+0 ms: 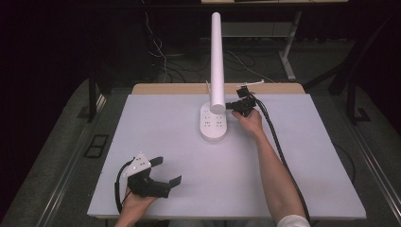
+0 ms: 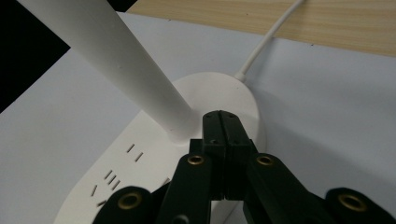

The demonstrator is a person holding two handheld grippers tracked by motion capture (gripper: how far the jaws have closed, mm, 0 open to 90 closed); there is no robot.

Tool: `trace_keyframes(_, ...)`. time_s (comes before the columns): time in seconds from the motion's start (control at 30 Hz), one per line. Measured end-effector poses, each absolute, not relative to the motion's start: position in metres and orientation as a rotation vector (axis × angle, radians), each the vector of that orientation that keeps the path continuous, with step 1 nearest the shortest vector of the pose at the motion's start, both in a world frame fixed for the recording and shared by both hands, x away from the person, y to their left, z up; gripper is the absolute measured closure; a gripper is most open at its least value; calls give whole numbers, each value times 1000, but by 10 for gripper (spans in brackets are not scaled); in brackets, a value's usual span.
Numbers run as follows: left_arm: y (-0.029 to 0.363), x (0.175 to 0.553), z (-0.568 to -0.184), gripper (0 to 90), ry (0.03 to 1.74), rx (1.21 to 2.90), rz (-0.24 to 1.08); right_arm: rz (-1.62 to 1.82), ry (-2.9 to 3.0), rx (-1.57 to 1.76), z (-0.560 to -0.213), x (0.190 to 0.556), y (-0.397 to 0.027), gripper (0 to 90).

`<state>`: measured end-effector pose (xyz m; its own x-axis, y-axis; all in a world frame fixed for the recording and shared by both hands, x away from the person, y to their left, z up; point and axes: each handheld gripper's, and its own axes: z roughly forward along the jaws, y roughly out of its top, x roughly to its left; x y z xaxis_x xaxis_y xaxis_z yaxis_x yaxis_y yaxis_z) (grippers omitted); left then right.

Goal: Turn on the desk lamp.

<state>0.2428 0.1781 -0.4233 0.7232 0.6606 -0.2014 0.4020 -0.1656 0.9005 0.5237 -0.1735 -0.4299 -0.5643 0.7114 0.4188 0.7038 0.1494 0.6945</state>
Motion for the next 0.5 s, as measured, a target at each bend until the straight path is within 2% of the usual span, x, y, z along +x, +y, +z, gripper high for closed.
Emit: trace_keyframes(0.5, 178, 244, -424, 0, 838, 1792, 281, 1452, 2380, 1475, -438, 528, -167, 900)
